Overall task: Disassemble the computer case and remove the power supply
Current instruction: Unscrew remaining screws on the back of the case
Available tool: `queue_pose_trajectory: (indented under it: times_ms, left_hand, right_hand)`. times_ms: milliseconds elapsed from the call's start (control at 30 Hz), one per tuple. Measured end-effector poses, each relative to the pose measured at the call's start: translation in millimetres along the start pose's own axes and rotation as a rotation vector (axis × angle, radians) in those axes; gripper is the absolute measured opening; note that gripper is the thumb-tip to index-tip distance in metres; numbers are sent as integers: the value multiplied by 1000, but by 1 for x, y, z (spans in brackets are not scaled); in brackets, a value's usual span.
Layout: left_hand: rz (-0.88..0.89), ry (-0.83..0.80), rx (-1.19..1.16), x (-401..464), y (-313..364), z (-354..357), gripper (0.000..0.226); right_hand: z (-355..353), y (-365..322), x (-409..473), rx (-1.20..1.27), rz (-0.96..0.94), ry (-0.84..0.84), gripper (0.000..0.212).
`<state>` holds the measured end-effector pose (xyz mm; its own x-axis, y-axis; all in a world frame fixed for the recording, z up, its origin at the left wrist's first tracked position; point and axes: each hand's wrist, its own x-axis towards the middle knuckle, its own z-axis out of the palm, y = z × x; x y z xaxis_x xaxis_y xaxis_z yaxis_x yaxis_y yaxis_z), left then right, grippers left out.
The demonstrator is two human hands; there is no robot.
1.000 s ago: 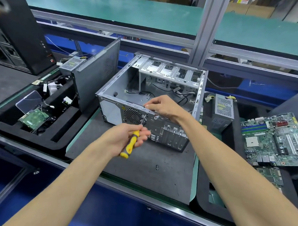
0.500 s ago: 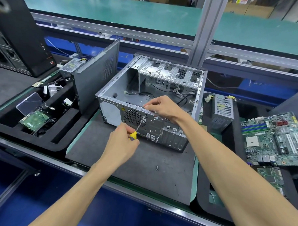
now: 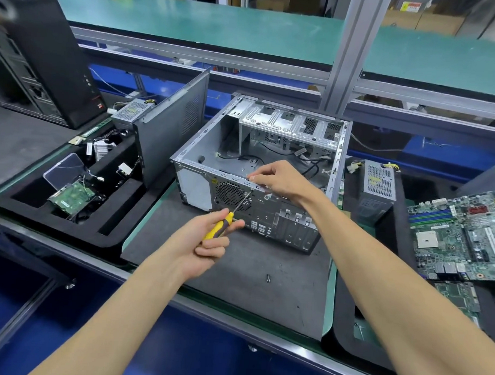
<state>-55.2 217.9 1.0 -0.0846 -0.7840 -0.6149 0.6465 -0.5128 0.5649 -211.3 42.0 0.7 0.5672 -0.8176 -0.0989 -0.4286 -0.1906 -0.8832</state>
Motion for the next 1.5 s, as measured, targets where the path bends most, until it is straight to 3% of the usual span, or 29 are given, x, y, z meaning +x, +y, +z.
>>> queue_pose_trajectory:
  times_ms: [167, 300, 367, 433, 500, 567, 633, 667, 733, 833, 933, 1000, 1167, 1267, 1400, 1500]
  left_hand:
    - [360, 362, 561, 4, -9, 8, 26]
    - [764, 703, 1340, -5, -18, 1, 21]
    - [837, 764, 1509, -5, -21, -1, 24]
    - [767, 617, 1350, -3, -21, 2, 27]
    - [493, 389, 779, 0, -15, 8, 28]
    - [82, 152, 114, -5, -5, 9, 26]
    - [-144, 6, -264, -9, 1, 4, 23]
    - [-172, -34, -269, -10, 1, 4, 23]
    - [-107, -17, -41, -8, -1, 11, 25]
    - [255, 282, 633, -4, -11, 19, 43]
    - [671, 626, 1261, -4, -19, 9, 29]
    - [788, 692, 1425, -3, -18, -1, 24]
    - [562, 450, 1066, 1, -14, -3, 35]
    - [206, 253, 530, 2, -11, 6, 45]
    - [-171, -74, -157, -3, 0, 0, 26]
    - [-141, -52, -88, -4, -4, 1, 28]
  right_hand:
    - [0, 0, -1, 4, 10, 9, 11]
    - [0, 0, -2, 13, 14, 14, 12]
    - [0, 0, -1, 7, 10, 16, 12]
    - [0, 0, -1, 1, 4, 20, 13]
    - [1, 0, -1, -7, 2, 21, 13]
    - [1, 0, 0, -11, 0, 18, 12]
    - [1, 0, 0, -9, -1, 19, 11]
    - [1, 0, 0, -10, 0, 20, 11]
    - [1, 0, 0, -14, 6, 23, 11]
    - [2, 0, 0, -15, 10, 30, 11]
    - [2, 0, 0, -6, 16, 37, 12]
    - [2, 0, 0, -6, 15, 38, 12]
    - [2, -1, 0, -29, -2, 41, 12]
    - [2, -2, -1, -53, -12, 49, 13]
    - [2, -3, -2, -64, -12, 49, 14]
    - [1, -3, -3, -71, -7, 46, 14]
